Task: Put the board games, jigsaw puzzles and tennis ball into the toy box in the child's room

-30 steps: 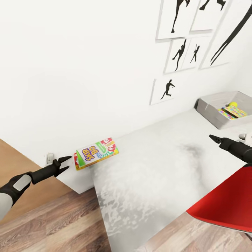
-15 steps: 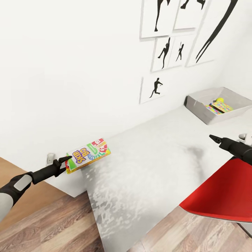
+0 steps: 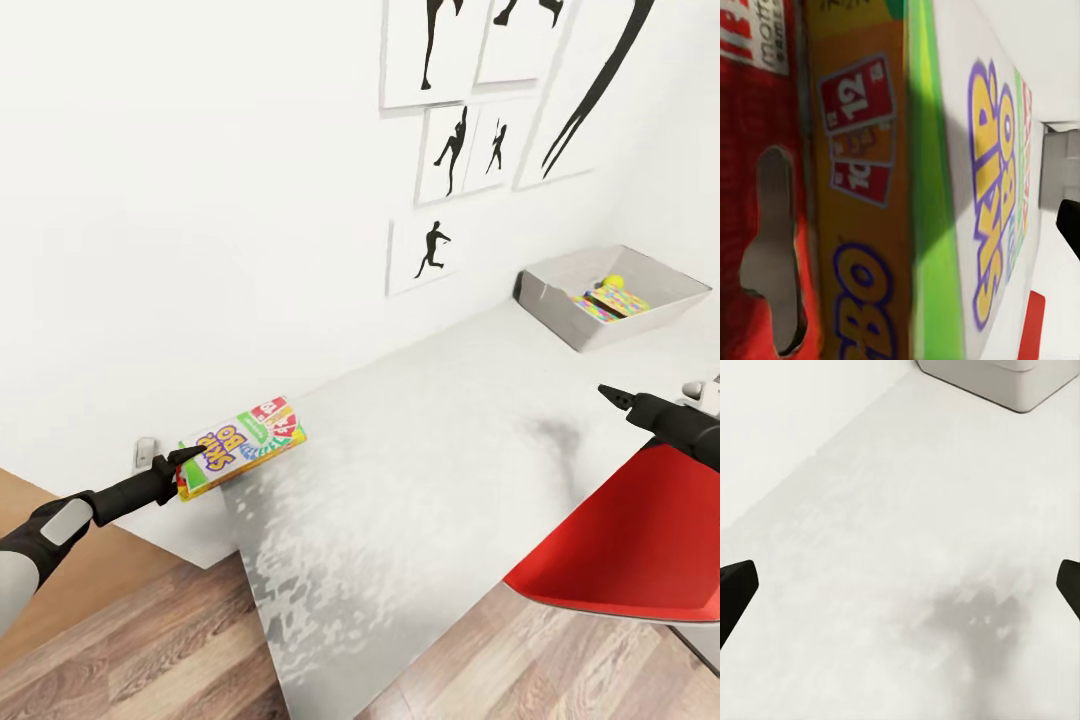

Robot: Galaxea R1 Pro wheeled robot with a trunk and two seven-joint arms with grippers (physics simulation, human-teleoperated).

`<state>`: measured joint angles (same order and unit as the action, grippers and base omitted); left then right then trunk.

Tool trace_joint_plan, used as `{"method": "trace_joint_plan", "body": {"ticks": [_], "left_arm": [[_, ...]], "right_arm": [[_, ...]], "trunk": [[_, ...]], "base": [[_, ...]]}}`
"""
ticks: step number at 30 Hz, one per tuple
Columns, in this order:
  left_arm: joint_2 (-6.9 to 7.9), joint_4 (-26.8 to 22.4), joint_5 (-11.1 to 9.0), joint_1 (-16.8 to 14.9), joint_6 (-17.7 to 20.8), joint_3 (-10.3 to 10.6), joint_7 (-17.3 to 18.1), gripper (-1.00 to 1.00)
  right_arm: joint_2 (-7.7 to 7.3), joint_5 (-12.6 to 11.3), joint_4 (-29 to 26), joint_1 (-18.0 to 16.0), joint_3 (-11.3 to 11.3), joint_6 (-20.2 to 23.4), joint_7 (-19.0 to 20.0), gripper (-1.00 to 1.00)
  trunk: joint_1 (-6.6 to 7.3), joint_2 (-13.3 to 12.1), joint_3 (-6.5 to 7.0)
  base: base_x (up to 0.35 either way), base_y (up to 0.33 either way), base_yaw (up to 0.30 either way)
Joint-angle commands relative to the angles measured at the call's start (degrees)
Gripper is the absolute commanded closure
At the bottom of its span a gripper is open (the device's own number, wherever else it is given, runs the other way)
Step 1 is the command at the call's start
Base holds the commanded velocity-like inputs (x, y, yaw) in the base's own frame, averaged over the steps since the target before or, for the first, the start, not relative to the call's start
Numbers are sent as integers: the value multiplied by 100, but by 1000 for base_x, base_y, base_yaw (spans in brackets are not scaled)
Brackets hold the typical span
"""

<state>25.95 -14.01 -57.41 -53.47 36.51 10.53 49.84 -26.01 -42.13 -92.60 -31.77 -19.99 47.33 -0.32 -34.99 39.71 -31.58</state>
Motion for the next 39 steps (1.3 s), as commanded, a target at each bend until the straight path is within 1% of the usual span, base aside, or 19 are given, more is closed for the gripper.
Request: {"method": "trace_joint_plan", "body": {"ticks": [1,2,5,8,14,17,18,23,27,28,29,32,34,35,37,39], "left_arm": [[2,3,-59,-5,28,46,12,-100],[-3,3,-59,-5,2,46,20,100],[-8,3,-54,9,-63,46,32,100],[0,-10,-66,93,-146,41,76,100],[27,-55,-81,126,-178,37,538,100],[29,-95,-77,139,-177,45,1029,100],[27,-101,-77,141,-178,48,1141,100],[30,-150,-74,160,-179,67,1368,100],[-18,-209,-78,264,-173,66,1456,100],[-117,-765,-77,487,-132,66,1462,100],[-133,-957,-77,566,-113,65,1453,100],[-133,-957,-77,566,-113,65,1453,100],[-281,-2007,-91,951,39,51,1055,100],[-344,-2331,-86,1065,68,49,980,100],[-444,-2670,-75,1196,93,52,955,100],[-473,-2717,-70,1216,97,53,952,100]], "right_arm": [[-1,-15,-4,-5,-5,31,-3,-100],[1,-15,-4,-5,-5,31,-3,-100],[3,-15,-4,-5,-5,31,-3,-100],[5,-15,-4,-5,-5,31,-3,-100],[8,-15,-4,-5,1,31,-3,-100],[14,-15,-4,-5,9,27,-5,-100],[15,-15,-4,-5,10,27,-6,-100],[17,-15,-4,-5,12,28,-4,-100],[10,-15,-4,-5,12,4,2,-100],[6,-15,-4,1,11,-113,8,-100],[4,-15,-4,3,13,-165,9,-100],[4,-15,-4,3,13,-165,9,-100],[1,-15,-4,26,97,-301,179,-100],[1,-15,-4,34,129,-330,243,-100],[0,-13,-4,42,164,-362,310,-100],[0,-13,-4,43,171,-366,320,-100]], "trunk": [[-1,6,-6],[-1,6,-6],[-1,6,-6],[-1,6,-6],[-1,6,-6],[-1,6,-6],[-1,6,-6],[-1,6,-6],[-1,6,-6],[-1,6,-6],[-1,6,-6],[-1,6,-6],[-1,6,-6],[-1,6,-6],[-1,6,1],[-1,6,11]], "base": [[0,0,-11],[0,0,-7],[0,0,-4],[0,0,0],[0,0,0],[0,0,0],[0,0,0],[0,0,0],[0,0,0],[0,0,0],[0,0,0],[0,0,0],[0,0,0],[0,0,-5],[0,0,-58],[0,0,-96]]}}
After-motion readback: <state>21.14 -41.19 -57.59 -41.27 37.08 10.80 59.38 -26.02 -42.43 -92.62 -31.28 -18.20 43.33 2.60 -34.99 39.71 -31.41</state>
